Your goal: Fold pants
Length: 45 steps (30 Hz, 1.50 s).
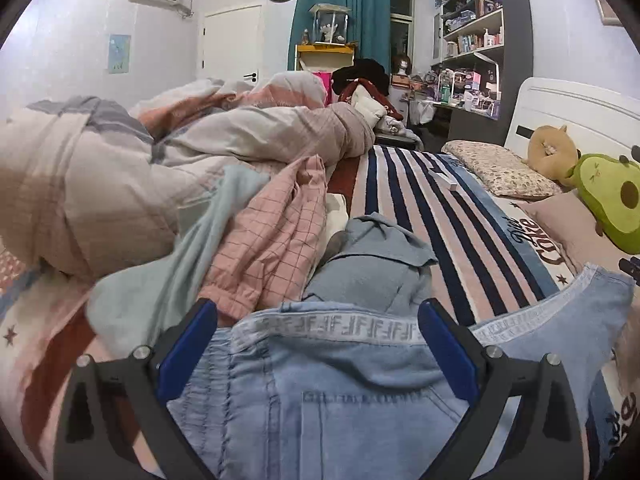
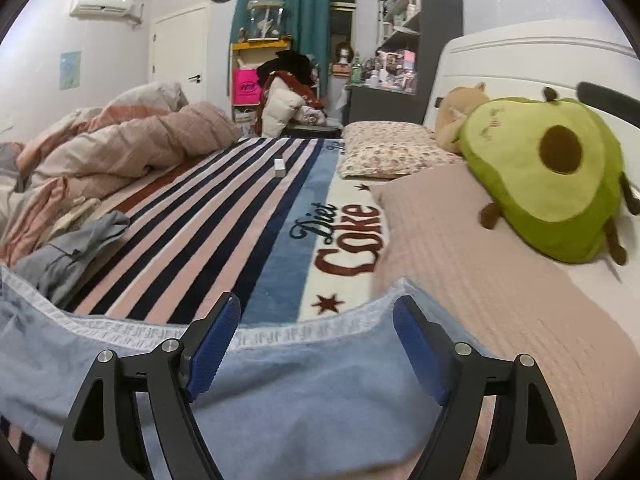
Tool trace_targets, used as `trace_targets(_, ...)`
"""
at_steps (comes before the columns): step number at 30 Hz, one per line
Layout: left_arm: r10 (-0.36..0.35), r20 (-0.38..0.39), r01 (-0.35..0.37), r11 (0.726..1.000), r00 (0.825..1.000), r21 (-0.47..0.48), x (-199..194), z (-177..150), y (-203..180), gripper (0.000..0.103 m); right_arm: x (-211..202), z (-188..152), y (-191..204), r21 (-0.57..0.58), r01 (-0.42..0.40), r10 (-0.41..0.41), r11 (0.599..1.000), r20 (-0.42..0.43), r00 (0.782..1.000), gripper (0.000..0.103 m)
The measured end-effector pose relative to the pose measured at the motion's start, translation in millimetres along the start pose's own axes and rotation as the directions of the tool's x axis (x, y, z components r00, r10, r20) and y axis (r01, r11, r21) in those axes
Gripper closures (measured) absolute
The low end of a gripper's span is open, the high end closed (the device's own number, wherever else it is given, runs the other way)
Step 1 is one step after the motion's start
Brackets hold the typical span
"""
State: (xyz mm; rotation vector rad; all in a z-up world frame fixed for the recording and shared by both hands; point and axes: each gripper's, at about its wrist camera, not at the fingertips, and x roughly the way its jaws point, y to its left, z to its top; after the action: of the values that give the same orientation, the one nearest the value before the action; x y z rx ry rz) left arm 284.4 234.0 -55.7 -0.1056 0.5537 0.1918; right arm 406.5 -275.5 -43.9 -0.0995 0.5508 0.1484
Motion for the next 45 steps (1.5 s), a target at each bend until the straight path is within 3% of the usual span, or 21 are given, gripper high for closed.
trace_targets(3, -0.031, -0.002, 0.031, 0.999, 1.0, -0.033, -22.1, -10.9, 6.7, 0.004, -20.4, -17.0, -7.8, 0.031, -0.024, 0.025, 0.999, -0.044, 0.999, 0.025)
trace_targets(7, -0.072, -0.041, 0.067, 0.992, 0.997, -0.109, -46.6, -44.5, 15.6, 0.004, -34.1, -57.4, -12.2, 0.149, -0.152, 0.176, 0.977, -0.161, 0.971, 0.025)
trace_targets(12, -0.116, -0.129, 0.087, 0.973, 0.985, -0.212, -57.7, -91.5, 14.2, 0.004, -18.3, -95.1, -8.5, 0.222, -0.125, 0.178, 0.967, -0.235, 0.956, 0.025)
trace_targets(14, -0.141, -0.159, 0.096, 0.96, 0.977, -0.264, -59.9, -108.1, 16.6, 0.004, -3.5, -101.8, -10.6, 0.294, -0.148, 0.223, 0.944, -0.24, 0.945, 0.027)
trace_targets(18, -0.194, -0.206, 0.109, 0.925, 0.959, -0.364, -56.3, -136.2, 20.0, 0.004, 15.6, -102.9, -8.7, 0.318, -0.074, 0.142, 0.945, -0.197, 0.97, 0.027)
trace_targets(21, -0.267, -0.206, 0.151, 0.881, 0.941, -0.448, -43.7, -149.5, 23.0, 0.004, 37.5, -98.1, -7.4, 0.353, -0.053, 0.122, 0.934, -0.175, 0.977, 0.027)
trace_targets(22, -0.288, -0.2, 0.165, 0.865, 0.937, -0.473, -37.3, -151.5, 23.6, 0.004, 45.7, -96.9, -7.8, 0.369, -0.043, 0.115, 0.929, -0.174, 0.978, 0.03)
trace_targets(24, -0.28, -0.187, 0.161, 0.862, 0.942, -0.48, -25.4, -151.8, 23.3, 0.004, 59.3, -94.5, -8.6, 0.386, -0.013, 0.086, 0.922, -0.171, 0.981, 0.045)
trace_targets(26, -0.263, -0.15, 0.159, 0.856, 0.953, -0.492, -15.7, -148.3, 25.2, 0.004, 65.6, -90.9, -9.8, 0.396, 0.004, 0.066, 0.918, -0.161, 0.985, 0.076)
trace_targets(27, -0.259, -0.134, 0.16, 0.849, 0.957, -0.503, -12.1, -146.4, 27.3, 0.005, 66.5, -89.0, -10.4, 0.396, 0.01, 0.056, 0.918, -0.155, 0.986, 0.086)
trace_targets(28, -0.246, -0.116, 0.153, 0.842, 0.962, -0.517, -7.9, -145.3, 30.6, 0.013, 65.5, -86.6, -11.2, 0.391, 0.019, 0.041, 0.92, -0.143, 0.989, 0.097)
trace_targets(29, -0.213, -0.106, 0.13, 0.848, 0.971, -0.514, -4.0, -143.5, 32.1, 0.031, 63.1, -83.8, -12.2, 0.386, 0.018, 0.033, 0.923, -0.125, 0.992, 0.098)
trace_targets(30, -0.187, -0.106, 0.109, 0.854, 0.977, -0.509, -1.1, -142.7, 33.3, 0.039, 58.5, -81.6, -13.0, 0.379, 0.013, 0.027, 0.925, -0.099, 0.995, 0.1)
trace_targets(32, -0.148, -0.105, 0.071, 0.846, 0.983, -0.528, 6.4, -143.9, 39.1, 0.069, 51.0, -77.1, -13.1, 0.361, 0.02, 0.005, 0.932, -0.068, 0.998, 0.101)
trace_targets(34, -0.124, -0.092, 0.057, 0.847, 0.988, -0.529, 3.7, -144.6, 42.9, 0.08, 39.7, -74.0, -14.6, 0.347, 0.029, -0.017, 0.937, -0.037, 0.999, 0.101)
trace_targets(37, -0.072, -0.068, 0.03, 0.877, 0.995, -0.48, -9.2, -141.4, 40.5, 0.087, 22.7, -72.2, -19.8, 0.339, 0.035, -0.032, 0.94, -0.015, 0.999, 0.101)
trace_targets(45, -0.012, -0.036, -0.005, 0.895, 0.999, -0.445, -45.9, -133.8, 49.4, 0.09, -12.5, -88.9, -25.3, 0.35, -0.015, 0.031, 0.937, -0.039, 0.999, 0.101)
